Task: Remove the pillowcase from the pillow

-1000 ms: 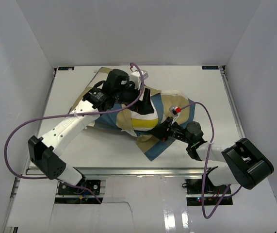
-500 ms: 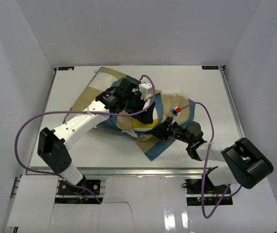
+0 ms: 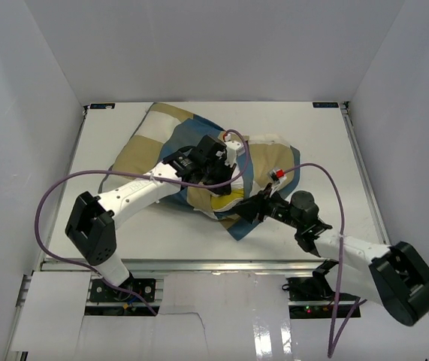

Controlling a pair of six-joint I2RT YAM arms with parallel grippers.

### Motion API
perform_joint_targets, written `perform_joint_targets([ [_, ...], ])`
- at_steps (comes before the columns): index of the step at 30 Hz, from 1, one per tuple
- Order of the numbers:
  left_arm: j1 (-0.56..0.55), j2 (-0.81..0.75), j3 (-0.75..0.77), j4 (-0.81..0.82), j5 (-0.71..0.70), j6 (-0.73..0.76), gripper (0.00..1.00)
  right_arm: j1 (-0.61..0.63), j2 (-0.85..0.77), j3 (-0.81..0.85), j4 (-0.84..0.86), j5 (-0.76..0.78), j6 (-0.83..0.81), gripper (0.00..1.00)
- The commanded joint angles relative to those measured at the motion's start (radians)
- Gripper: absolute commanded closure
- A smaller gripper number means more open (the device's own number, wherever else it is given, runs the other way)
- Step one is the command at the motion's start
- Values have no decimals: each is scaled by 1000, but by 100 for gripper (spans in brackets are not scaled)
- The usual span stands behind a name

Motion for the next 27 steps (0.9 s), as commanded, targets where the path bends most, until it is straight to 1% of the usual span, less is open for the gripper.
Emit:
perform_joint_targets([
  [1,-5,-95,-73,96,-46,-77,100,-1,-202,46,-394,244,-72,37],
  [3,-5,-118,-110,127,-69,-92,100,-1,-294,63,-492,322,-70,34],
  [4,-7,-128,-126,151,-69,-100,100,-1,-366,70,-524,385,-67,32],
  [6,-7,-152,-169,171,-64,-118,100,-3,-391,119,-578,448,-87,33],
  [7,-7,-158,-183,182,-63,-126,100,-3,-373,147,-589,487,-107,34],
  [8,-8,-167,-195,205,-63,-141,100,-3,-343,181,-605,498,-130,35],
  [9,-10,-187,-222,217,-63,-147,100,-3,-273,257,-637,501,-171,36],
  [11,-11,-204,-247,249,-67,-163,100,-4,-202,329,-667,493,-202,39],
  [12,-14,-218,-268,259,-72,-175,100,-4,-141,360,-676,490,-220,41],
  [15,-19,-233,-288,283,-75,-189,100,-4,-56,468,-693,475,-245,42],
  [18,-21,-230,-305,296,-86,-196,100,-3,83,570,-739,420,-276,42],
  [19,-21,-224,-313,302,-84,-198,100,-3,108,610,-772,418,-282,41],
  [21,-24,-220,-316,303,-92,-198,100,-1,173,633,-803,418,-280,40],
  [22,-24,-217,-319,305,-98,-198,100,0,190,638,-813,380,-280,39],
  [25,-24,-217,-321,303,-127,-193,100,6,245,624,-779,338,-289,39],
  [27,-24,-218,-321,302,-146,-195,100,6,297,643,-796,353,-288,40],
])
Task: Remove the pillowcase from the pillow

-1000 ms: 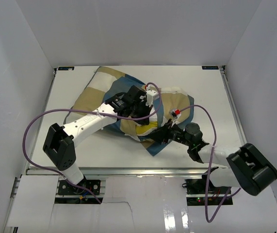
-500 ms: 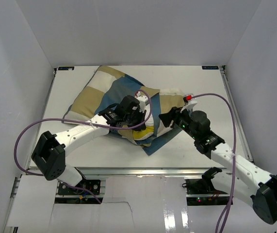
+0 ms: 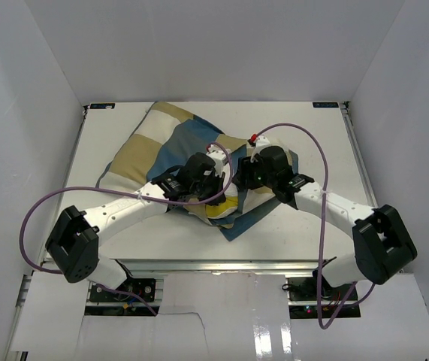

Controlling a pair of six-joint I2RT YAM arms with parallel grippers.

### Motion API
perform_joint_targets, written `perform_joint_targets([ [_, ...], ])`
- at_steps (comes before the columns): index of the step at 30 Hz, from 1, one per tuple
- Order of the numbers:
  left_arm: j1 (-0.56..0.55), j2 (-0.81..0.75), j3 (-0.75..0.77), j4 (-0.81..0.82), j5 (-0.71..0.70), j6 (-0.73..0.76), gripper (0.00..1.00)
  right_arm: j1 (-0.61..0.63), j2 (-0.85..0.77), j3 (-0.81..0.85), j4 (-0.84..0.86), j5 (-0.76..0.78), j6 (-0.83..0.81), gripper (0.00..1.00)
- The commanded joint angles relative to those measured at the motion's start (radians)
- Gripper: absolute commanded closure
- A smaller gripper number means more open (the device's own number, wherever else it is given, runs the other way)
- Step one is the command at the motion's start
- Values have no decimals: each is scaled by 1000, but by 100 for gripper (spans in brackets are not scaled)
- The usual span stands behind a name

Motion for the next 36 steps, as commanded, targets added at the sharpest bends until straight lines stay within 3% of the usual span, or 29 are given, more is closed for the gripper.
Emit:
perform_joint_targets([
  [1,-3,-40,-6,45,-51,-16,100,7,61,45,-33,-15,-25,41],
  [4,-3,-53,-1,36,-106,-33,100,7,101,55,-32,-13,-28,49],
  [5,-3,-53,2,32,-107,-37,100,7,101,56,-32,-4,-28,56],
  [6,-5,-59,5,22,-129,-41,100,7,104,56,-30,17,-25,72],
  [8,-5,-72,11,-10,-160,-53,100,-7,101,55,-36,127,-9,92],
  [13,-3,-151,40,-154,-381,-125,100,-136,89,22,-35,158,-9,92],
  [19,-3,-256,115,-245,-446,-172,100,-211,92,-33,-3,207,3,92],
  [28,-3,-429,105,-185,-280,-179,100,-334,178,-111,128,145,61,92],
  [36,-3,-515,135,-186,-254,-185,100,-374,276,-113,203,39,81,92],
])
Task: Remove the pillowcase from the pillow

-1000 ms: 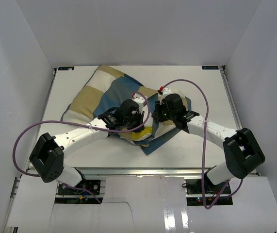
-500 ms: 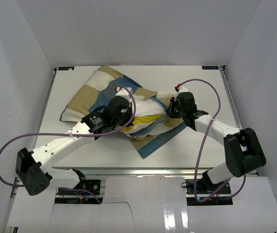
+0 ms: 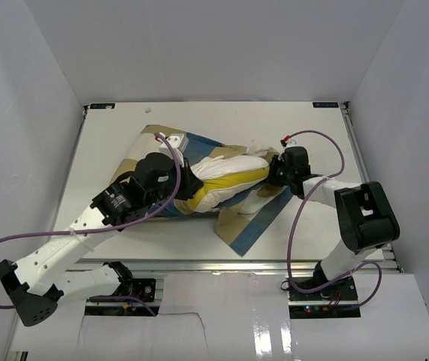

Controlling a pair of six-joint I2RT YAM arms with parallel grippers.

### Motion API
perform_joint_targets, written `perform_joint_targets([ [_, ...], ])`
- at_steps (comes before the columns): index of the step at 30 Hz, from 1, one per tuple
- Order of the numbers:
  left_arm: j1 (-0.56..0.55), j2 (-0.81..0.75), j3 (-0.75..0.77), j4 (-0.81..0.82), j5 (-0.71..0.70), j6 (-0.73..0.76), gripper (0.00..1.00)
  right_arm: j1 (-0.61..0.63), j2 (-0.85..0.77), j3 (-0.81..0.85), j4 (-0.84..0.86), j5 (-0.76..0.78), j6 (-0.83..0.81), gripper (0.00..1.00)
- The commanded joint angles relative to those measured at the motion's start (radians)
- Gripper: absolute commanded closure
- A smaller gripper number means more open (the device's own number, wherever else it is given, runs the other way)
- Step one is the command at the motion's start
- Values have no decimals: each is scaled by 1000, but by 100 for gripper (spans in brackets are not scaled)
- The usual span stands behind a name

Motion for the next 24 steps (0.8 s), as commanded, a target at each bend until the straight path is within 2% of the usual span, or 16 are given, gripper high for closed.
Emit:
perform_joint_targets([
  [1,8,-107,71,40,-32,-14,100,-60,41,-23,18,107,-31,92],
  [5,8,-148,63,45,-53,-25,100,-82,89,-9,24,32,-25,92],
  [8,8,-145,66,48,-41,-11,100,-83,78,-23,88,-45,-26,92],
  [11,8,-117,27,113,-34,-6,100,-83,71,29,113,-186,-29,91],
  [13,8,-99,-5,141,-35,-5,100,-83,43,73,101,-246,-28,78],
  [14,8,-79,-13,159,-38,-8,100,-83,29,118,73,-251,-23,61],
  [17,8,-48,-59,211,-29,-32,100,-86,-21,227,-34,-232,-40,35],
  [19,8,-32,-76,232,-26,-40,100,-90,-41,280,-86,-237,-51,28],
  [20,8,-21,-88,238,-30,-48,100,-91,-63,307,-117,-237,-55,18],
  [22,8,7,-99,268,-40,-49,100,-93,-83,379,-232,-199,-65,7],
  [24,8,43,-105,302,-43,-51,100,-103,-116,416,-322,-176,-60,2],
])
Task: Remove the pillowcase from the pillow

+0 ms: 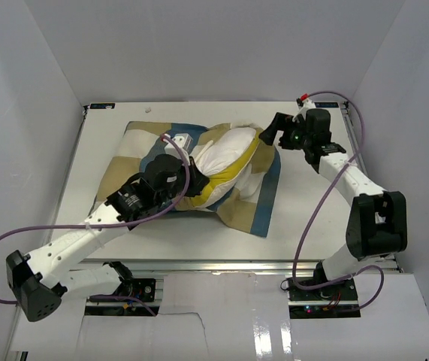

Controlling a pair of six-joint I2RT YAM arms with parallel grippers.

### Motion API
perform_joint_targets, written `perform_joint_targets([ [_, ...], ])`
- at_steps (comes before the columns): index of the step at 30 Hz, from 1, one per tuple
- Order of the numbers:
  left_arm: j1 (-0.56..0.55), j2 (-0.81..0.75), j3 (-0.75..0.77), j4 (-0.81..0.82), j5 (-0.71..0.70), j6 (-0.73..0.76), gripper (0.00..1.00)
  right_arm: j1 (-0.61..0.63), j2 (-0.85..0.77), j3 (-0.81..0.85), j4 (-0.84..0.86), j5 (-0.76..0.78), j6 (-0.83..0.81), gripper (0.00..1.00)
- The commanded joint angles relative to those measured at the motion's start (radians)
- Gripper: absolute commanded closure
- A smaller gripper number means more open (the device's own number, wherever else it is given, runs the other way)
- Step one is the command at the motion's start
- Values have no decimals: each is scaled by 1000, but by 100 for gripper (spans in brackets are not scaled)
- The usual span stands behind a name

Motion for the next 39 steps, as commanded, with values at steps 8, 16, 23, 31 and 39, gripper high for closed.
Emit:
perform_joint_targets([
  [8,5,197,0,268,85,-12,100,-7,-229,-79,-38,-209,105,3],
  [16,5,363,74,216,332,77,27,79,-344,-256,7,-168,113,5],
  [23,5,271,36,98,89,119,3,122,-358,-329,13,-81,91,5],
  [31,8,355,32,71,-192,117,2,210,-236,-263,-2,34,70,6],
  [39,126,402,-46,170,-147,60,4,227,-91,-289,120,59,62,3],
])
